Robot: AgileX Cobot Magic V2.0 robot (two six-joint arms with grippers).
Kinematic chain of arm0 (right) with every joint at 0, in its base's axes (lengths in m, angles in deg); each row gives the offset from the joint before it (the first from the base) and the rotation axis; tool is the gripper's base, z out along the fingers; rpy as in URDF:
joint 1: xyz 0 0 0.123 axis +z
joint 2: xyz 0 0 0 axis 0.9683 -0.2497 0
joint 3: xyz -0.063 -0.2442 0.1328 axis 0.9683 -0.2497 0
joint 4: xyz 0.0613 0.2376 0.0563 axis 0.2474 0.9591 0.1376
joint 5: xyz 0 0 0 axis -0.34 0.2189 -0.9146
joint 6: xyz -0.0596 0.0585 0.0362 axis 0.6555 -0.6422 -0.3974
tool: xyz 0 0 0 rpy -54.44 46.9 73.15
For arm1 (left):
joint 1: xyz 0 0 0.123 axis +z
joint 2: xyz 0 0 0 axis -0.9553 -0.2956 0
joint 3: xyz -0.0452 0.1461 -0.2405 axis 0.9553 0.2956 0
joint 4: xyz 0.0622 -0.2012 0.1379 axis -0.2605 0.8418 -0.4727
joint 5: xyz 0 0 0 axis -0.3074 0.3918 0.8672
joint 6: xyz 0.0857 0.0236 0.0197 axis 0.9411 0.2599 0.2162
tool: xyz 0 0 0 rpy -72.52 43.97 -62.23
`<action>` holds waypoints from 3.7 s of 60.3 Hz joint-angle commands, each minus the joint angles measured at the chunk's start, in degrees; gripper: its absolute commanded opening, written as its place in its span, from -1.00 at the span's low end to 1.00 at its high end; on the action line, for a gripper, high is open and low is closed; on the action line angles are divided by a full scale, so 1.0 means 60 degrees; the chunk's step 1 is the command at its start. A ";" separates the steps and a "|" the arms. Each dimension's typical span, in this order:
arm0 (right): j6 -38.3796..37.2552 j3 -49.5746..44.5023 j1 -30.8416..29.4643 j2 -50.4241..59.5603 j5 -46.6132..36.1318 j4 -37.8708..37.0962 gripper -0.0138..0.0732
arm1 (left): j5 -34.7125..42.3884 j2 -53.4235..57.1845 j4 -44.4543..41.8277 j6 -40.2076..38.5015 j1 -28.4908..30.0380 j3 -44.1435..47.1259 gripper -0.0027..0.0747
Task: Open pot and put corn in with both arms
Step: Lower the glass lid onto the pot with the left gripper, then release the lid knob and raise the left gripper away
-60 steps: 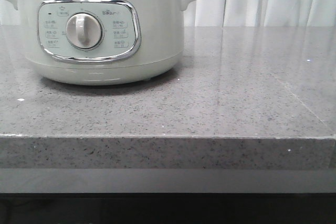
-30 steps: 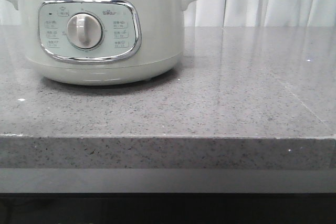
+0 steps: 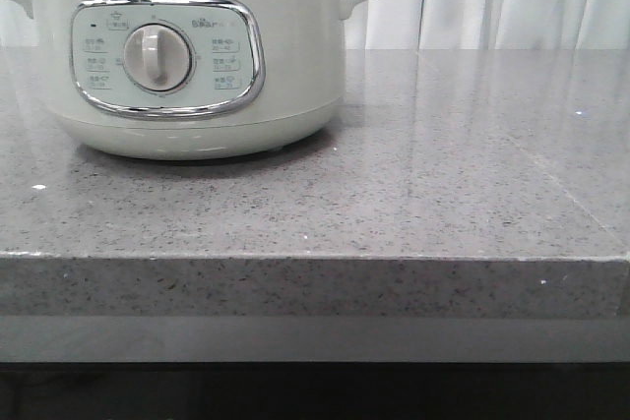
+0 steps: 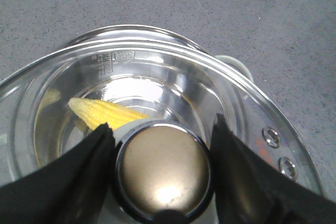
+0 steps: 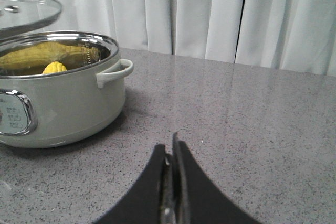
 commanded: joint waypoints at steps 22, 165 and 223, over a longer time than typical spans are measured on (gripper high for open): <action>0.0084 0.0216 -0.0064 -0.0081 -0.0724 -0.0040 -0.75 | 0.2105 -0.1655 0.0261 0.0061 -0.0062 -0.1310 -0.12; 0.0084 0.0216 -0.0064 -0.0081 -0.0733 -0.0040 -0.75 | 0.3989 0.8096 0.0768 0.0804 -0.0062 0.7791 -0.98; 0.0084 0.0216 -0.0064 -0.0081 -0.0733 -0.0040 -0.75 | 0.4113 1.0382 0.0363 0.0555 -0.0062 0.9217 -0.98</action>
